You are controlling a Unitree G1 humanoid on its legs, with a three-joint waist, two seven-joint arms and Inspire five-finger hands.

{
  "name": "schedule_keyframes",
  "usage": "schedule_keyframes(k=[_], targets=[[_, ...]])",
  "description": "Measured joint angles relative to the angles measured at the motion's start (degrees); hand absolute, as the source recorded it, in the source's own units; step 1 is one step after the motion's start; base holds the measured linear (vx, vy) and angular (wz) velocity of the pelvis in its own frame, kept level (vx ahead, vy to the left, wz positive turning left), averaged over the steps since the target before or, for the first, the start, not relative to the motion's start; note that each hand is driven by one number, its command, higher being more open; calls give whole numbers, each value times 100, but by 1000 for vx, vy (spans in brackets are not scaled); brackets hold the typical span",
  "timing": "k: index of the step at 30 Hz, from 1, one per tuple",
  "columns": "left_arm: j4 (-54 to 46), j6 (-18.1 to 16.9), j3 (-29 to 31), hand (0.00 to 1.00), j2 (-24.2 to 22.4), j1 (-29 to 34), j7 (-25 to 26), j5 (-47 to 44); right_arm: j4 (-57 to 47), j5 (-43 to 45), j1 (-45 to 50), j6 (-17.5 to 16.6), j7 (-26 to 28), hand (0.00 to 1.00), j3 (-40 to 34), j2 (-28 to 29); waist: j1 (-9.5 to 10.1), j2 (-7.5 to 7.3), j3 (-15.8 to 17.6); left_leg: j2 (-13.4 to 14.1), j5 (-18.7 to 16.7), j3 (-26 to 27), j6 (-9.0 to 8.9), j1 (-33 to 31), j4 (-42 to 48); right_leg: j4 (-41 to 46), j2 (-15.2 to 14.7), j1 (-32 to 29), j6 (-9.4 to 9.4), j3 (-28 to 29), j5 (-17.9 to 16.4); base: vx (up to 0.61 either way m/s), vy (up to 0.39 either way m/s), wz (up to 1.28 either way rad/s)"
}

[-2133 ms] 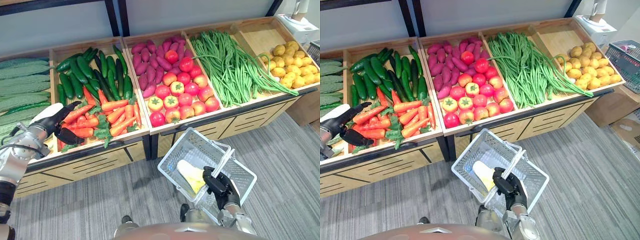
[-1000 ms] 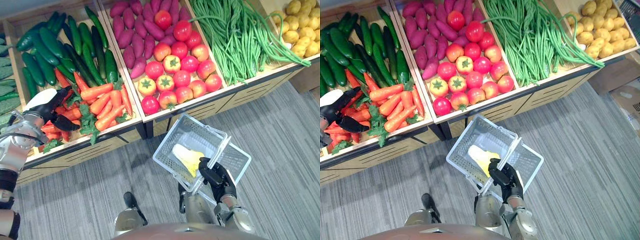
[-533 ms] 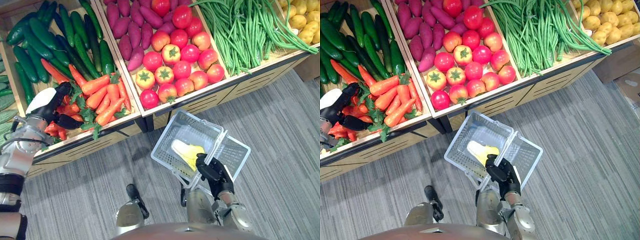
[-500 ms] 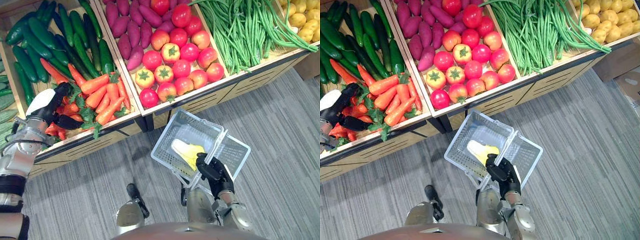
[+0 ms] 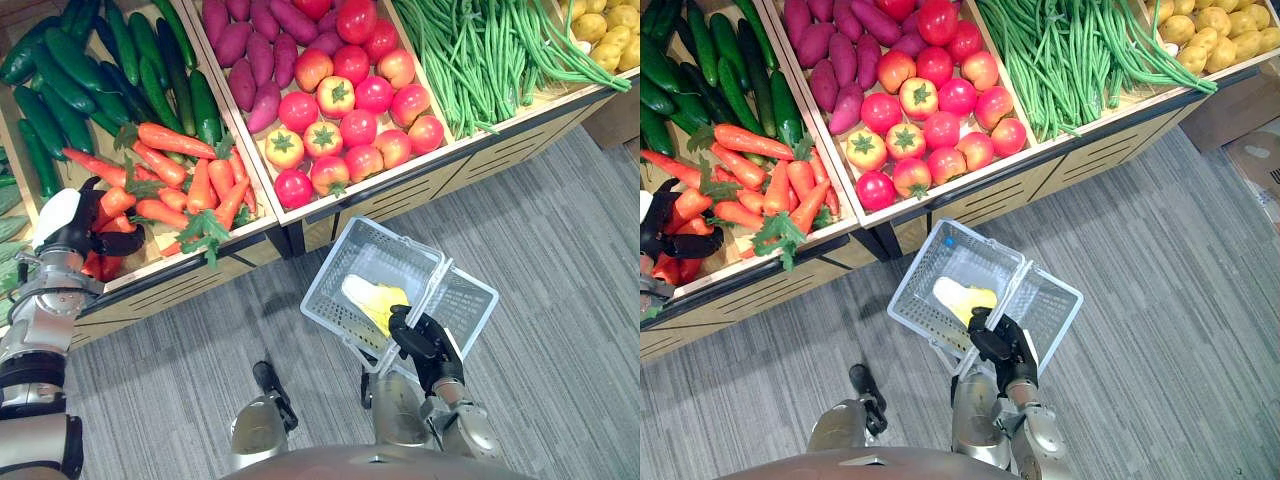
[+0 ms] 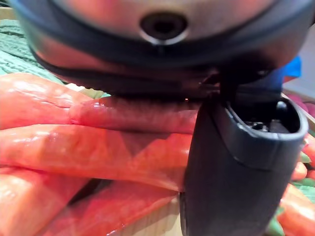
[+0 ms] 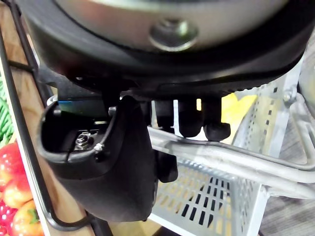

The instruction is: Pick vegetable in the basket

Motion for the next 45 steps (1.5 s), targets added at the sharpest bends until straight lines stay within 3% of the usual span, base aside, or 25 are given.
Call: schedule_keyframes(k=[15,19,27,29,38,45], targets=[[146,150,43,0,-145,-361,-73,-34,129,7,-81,-11,-110,0,92,-158,-85,6,-3,-9,17,-161,21,-2,-11,-385,-37,237,72,-119,226,-10,-8,3],[-334,503,-68,0,-133,-376,-340,-284,127,10,-78,-6,-110,0,35,-150,-39,2,-8,-7,18,-202,22,60,-10,-482,-39,378,63,-167,237,13,-7,5],[-1880,564,-214,0,356,-374,-523,-752,42,15,-71,77,-108,0,-183,42,90,9,-41,-4,18,-277,23,287,-11,-491,-33,647,61,-198,236,18,-4,3],[-2225,521,-212,0,567,-379,-526,-1055,-13,13,-59,104,-107,0,-193,48,82,31,-136,-5,18,-283,23,338,-20,-493,-41,685,61,-186,236,0,0,0],[-2964,482,-210,0,579,-76,-837,-1404,-24,4,218,337,-116,0,-937,142,64,250,-543,-16,18,-515,23,623,-154,-583,-22,1117,52,-476,226,5,-6,12],[-3265,479,-35,0,554,293,-918,-1664,-37,4,406,345,-126,0,-1301,138,91,286,-904,-77,19,-654,25,685,-246,-585,-33,1205,50,-618,221,-37,2,10]])
